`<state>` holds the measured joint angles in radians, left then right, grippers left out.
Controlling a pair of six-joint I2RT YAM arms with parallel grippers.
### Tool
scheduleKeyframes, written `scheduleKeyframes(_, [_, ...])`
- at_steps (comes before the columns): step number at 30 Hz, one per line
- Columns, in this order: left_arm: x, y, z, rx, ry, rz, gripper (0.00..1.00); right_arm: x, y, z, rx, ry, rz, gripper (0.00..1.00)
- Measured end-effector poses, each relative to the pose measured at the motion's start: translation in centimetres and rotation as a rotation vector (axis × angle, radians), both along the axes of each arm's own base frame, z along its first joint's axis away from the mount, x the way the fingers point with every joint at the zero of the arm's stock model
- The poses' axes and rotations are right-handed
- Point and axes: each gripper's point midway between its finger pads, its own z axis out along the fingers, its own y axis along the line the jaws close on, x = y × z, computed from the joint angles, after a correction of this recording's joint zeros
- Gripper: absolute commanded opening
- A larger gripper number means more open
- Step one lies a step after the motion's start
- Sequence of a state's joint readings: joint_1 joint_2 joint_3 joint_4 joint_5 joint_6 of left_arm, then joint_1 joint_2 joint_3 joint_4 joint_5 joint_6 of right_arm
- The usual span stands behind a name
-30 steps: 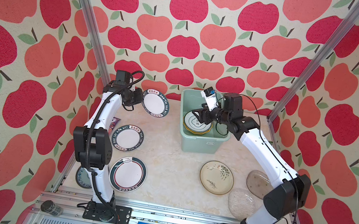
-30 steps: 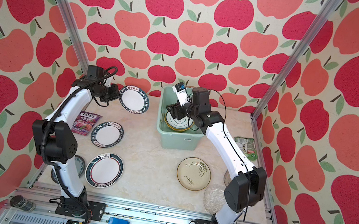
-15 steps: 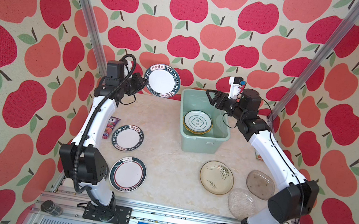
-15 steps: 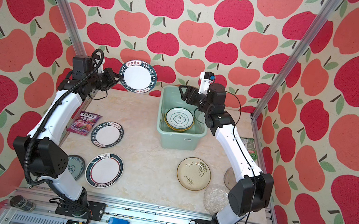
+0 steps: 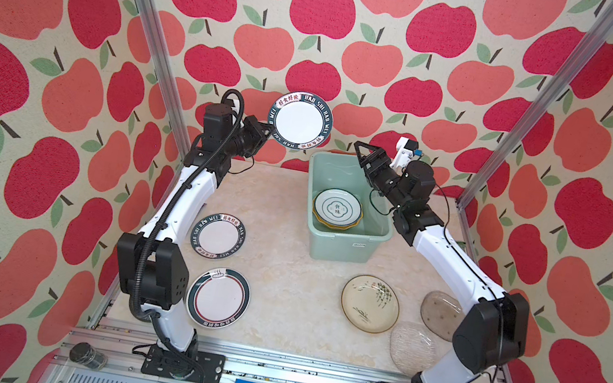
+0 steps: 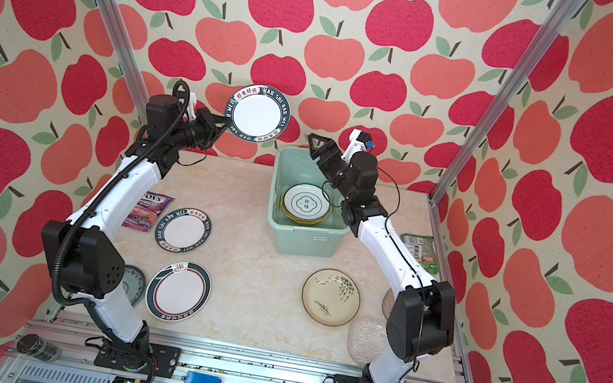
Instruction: Place the plates into the plastic bin on the countertop
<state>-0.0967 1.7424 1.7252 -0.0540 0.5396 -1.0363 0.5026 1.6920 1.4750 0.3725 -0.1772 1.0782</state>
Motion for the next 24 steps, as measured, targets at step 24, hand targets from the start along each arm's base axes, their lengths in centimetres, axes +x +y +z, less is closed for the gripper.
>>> scheduleKeyframes(24, [0.0, -5.9, -0.7, -0.037, 0.044, -0.114, 0.00, 1.4, 5.0, -3.4, 0.141, 0.057, 0.054, 0.72])
